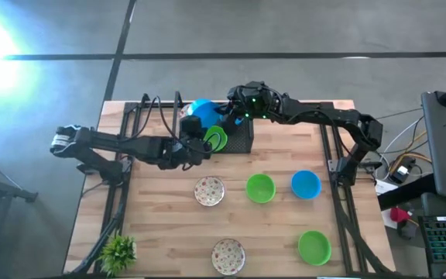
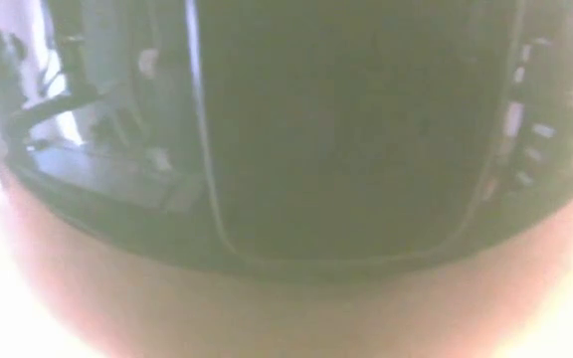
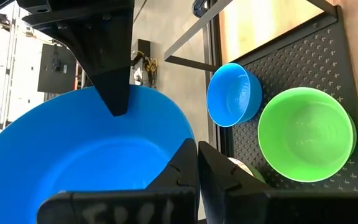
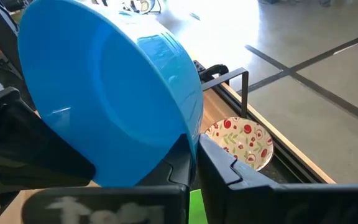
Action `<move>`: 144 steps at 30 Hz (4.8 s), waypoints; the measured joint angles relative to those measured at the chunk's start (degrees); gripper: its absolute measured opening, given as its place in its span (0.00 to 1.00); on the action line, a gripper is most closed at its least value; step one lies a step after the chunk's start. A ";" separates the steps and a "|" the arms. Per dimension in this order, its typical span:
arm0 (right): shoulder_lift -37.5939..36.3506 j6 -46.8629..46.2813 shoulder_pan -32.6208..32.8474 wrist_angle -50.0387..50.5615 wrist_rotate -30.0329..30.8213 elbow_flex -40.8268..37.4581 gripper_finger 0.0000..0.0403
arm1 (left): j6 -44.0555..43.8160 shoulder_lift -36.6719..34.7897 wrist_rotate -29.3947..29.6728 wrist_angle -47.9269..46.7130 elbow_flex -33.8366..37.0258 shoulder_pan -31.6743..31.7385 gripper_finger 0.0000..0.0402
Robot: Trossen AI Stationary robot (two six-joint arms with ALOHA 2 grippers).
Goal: Pick & Place Mini bowls
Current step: Stack the top blue bowl on top of the blue bowl on the shelf
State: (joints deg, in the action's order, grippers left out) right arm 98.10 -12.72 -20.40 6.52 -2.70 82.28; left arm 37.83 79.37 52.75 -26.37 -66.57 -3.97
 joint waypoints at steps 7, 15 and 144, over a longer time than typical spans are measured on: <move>0.00 0.40 -0.05 0.29 0.19 -0.02 0.03 | -0.57 -0.02 0.06 -0.17 0.07 0.00 0.07; 0.04 1.14 -0.79 0.83 0.48 -0.20 0.02 | -1.57 -0.15 0.78 -0.15 0.07 -0.40 0.19; 29.66 39.93 -19.23 53.73 1.20 39.42 0.33 | -84.99 -9.22 2.89 -4.68 -0.17 -2.14 0.19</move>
State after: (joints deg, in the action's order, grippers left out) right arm 127.76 27.21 -39.64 60.26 -1.50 121.70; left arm -47.16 70.15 55.64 -31.05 -66.74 -6.11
